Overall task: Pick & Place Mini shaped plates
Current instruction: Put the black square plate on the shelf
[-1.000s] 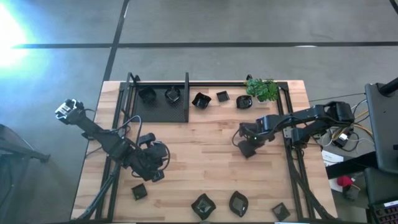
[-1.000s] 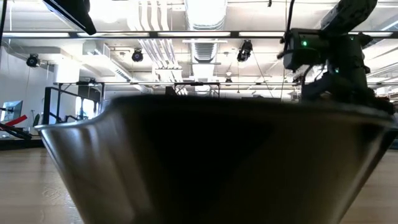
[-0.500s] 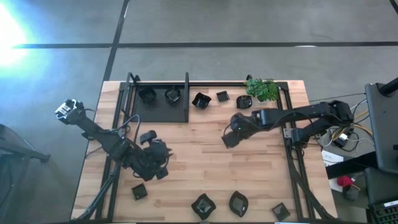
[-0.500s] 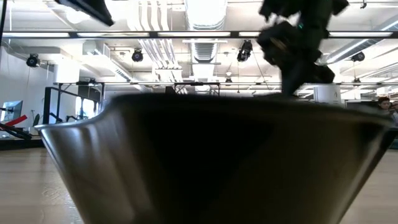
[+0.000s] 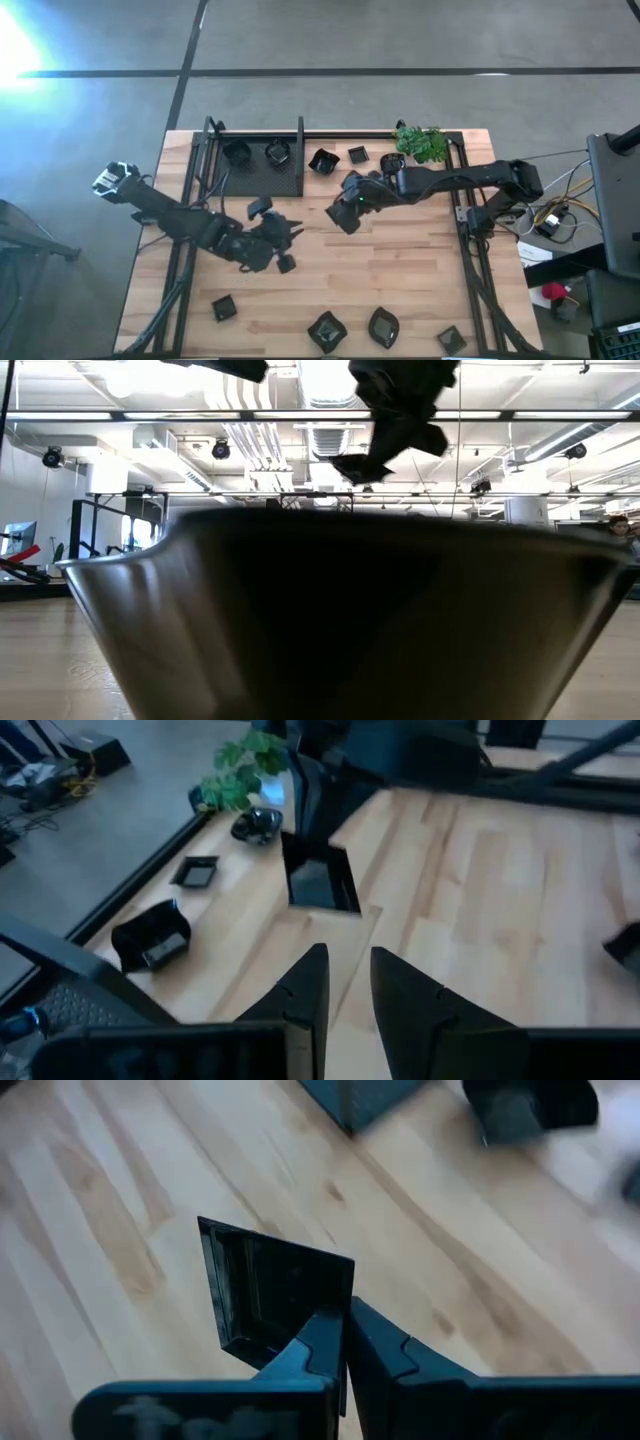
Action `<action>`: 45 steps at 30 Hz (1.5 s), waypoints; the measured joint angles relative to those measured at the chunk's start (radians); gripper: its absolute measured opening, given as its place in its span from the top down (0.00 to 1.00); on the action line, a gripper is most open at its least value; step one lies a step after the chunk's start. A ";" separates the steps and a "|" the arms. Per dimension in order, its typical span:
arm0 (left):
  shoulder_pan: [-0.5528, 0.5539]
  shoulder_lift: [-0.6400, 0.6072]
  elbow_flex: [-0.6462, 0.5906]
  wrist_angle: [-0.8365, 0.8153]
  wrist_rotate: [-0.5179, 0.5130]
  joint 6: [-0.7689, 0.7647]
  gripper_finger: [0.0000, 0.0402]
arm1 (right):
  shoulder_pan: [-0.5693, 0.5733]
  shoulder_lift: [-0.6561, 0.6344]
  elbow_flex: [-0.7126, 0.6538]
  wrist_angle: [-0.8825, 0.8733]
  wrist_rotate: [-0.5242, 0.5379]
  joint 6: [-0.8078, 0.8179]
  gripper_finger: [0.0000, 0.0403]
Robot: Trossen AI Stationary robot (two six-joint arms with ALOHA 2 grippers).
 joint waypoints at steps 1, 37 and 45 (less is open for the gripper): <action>0.013 0.004 0.000 0.014 0.001 0.009 0.82 | 0.000 0.010 0.016 0.000 0.000 -0.021 0.98; 0.203 0.109 0.000 0.213 0.065 0.091 0.82 | 0.026 -0.005 0.095 0.032 0.000 -0.237 0.98; 0.218 0.112 0.000 0.202 0.064 0.091 0.82 | 0.027 -0.005 0.095 0.038 0.001 -0.238 0.98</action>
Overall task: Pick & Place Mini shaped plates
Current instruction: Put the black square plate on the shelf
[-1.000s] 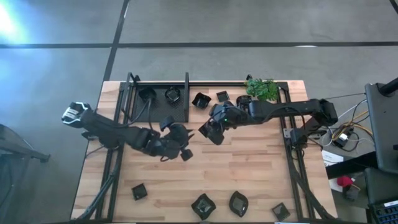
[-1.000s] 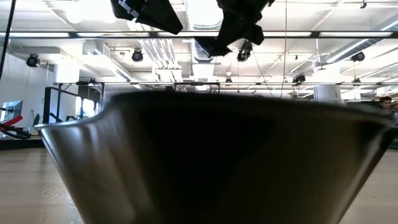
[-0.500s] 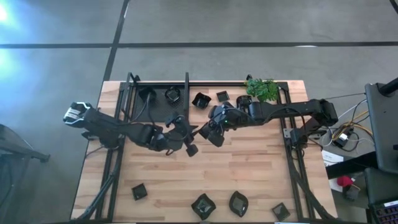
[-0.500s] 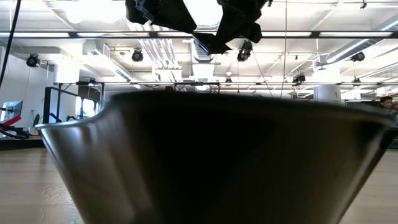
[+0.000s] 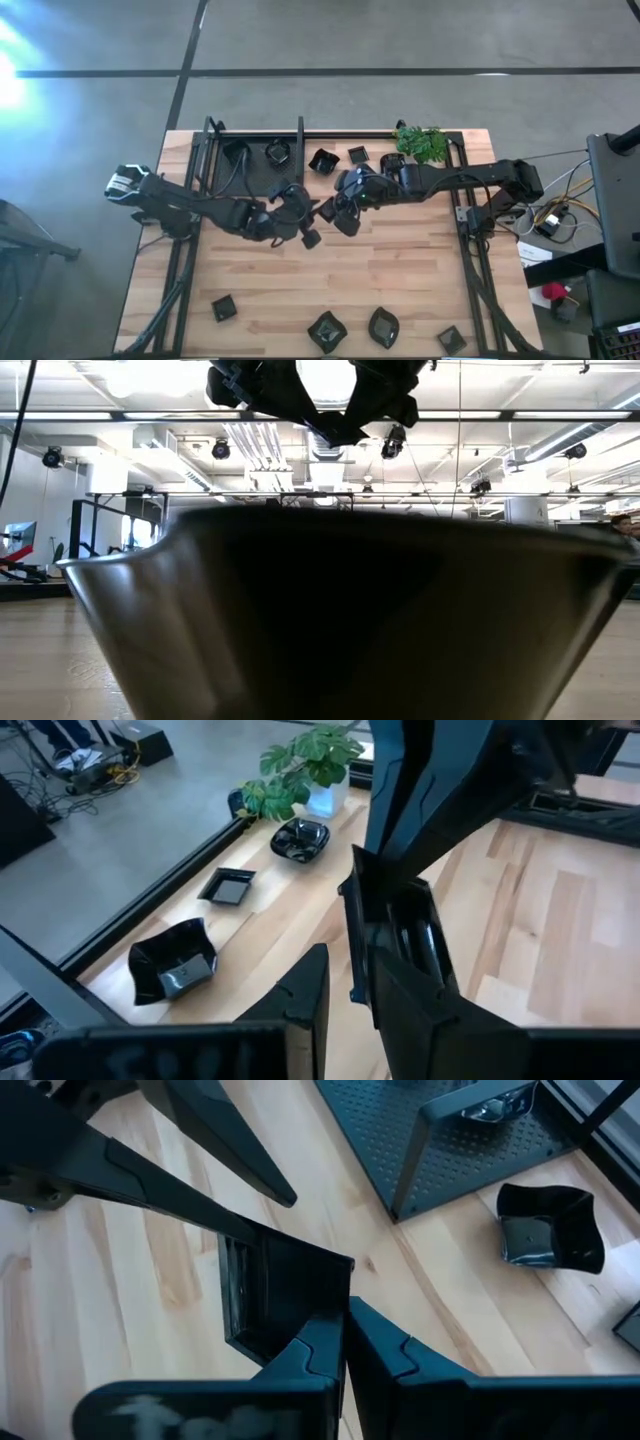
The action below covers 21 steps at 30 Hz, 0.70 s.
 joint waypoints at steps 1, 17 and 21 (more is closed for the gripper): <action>0.003 0.000 0.000 -0.002 0.000 0.001 0.82 | 0.000 0.000 0.000 0.003 0.000 0.000 0.98; 0.016 0.000 0.000 -0.004 0.001 -0.017 0.95 | 0.000 0.000 0.000 0.025 0.000 -0.001 0.98; 0.016 0.000 0.000 -0.004 0.008 -0.017 0.99 | 0.000 0.000 0.000 0.025 -0.002 0.002 0.98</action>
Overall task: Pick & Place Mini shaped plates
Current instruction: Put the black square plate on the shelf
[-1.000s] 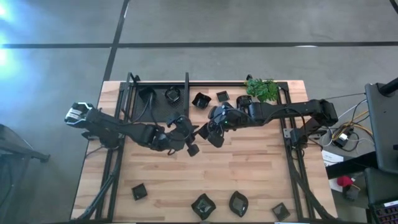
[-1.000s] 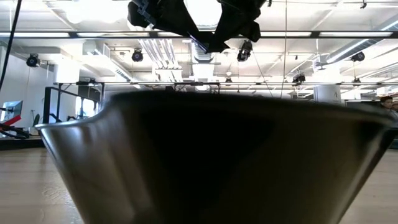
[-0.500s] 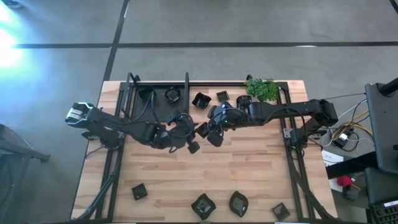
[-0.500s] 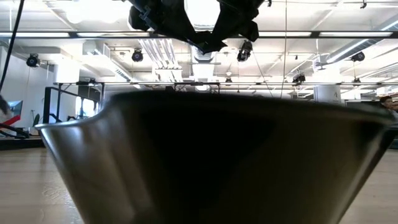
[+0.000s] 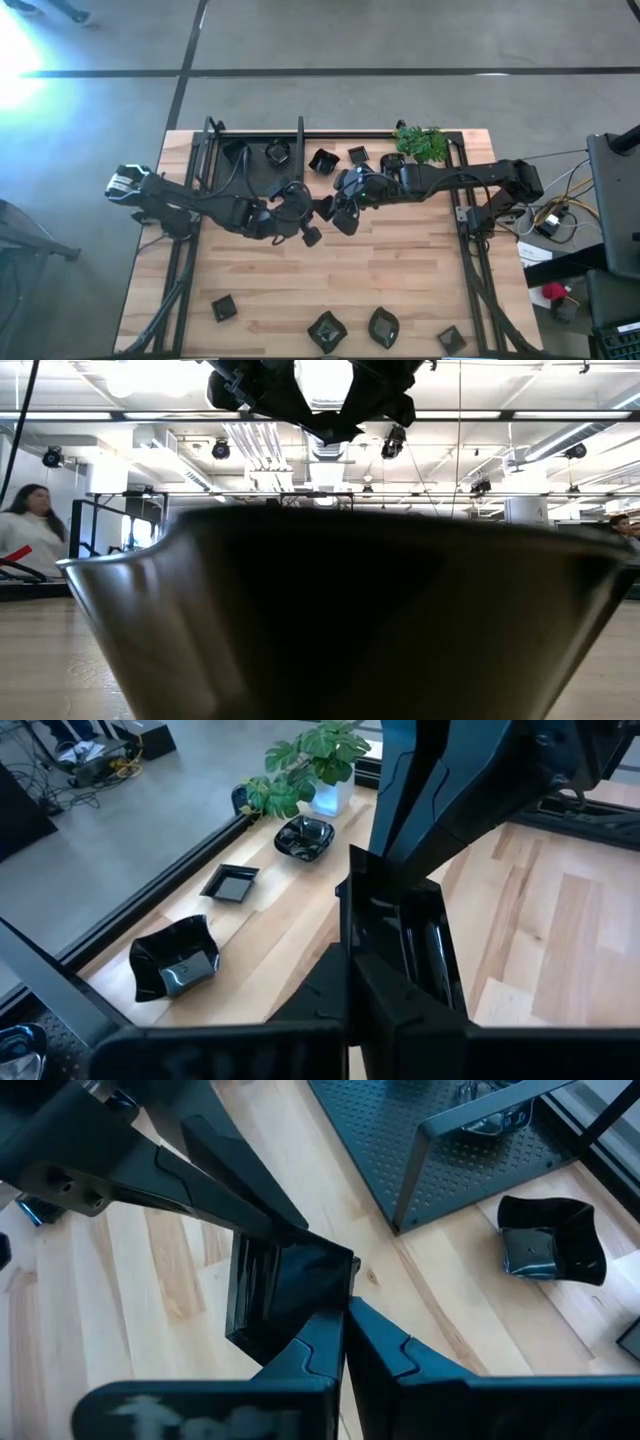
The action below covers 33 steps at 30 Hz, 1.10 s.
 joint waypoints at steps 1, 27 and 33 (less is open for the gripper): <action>0.000 0.000 0.000 0.000 0.006 0.000 0.99 | 0.000 0.000 0.000 -0.001 -0.003 0.000 0.98; 0.007 -0.065 0.000 -0.132 0.039 -0.187 1.00 | 0.001 -0.164 0.069 -0.080 -0.109 0.034 0.74; 0.014 -0.145 0.000 -0.374 -0.015 -0.427 1.00 | 0.010 -0.245 0.068 -0.108 -0.109 0.034 0.76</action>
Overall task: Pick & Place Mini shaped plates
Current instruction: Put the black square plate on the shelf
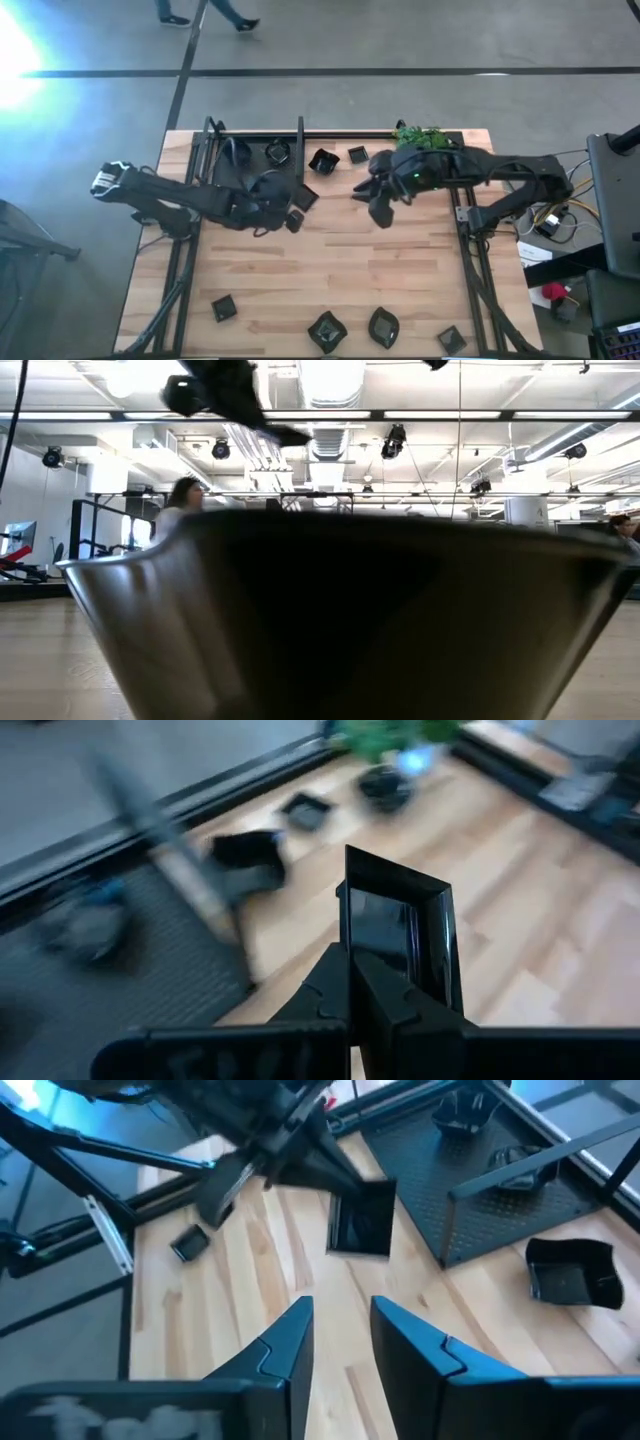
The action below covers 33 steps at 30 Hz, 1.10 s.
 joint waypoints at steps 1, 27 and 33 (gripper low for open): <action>0.000 -0.016 0.000 -0.042 -0.018 -0.038 1.00 | 0.002 -0.011 0.000 -0.001 0.001 0.000 0.77; 0.120 -0.314 -0.373 -0.409 -0.056 -0.748 1.00 | 0.004 -0.071 -0.001 -0.035 0.002 0.000 0.79; 0.193 -0.404 -0.559 -0.139 -0.012 -0.652 1.00 | 0.004 -0.071 -0.001 -0.035 0.002 0.000 0.80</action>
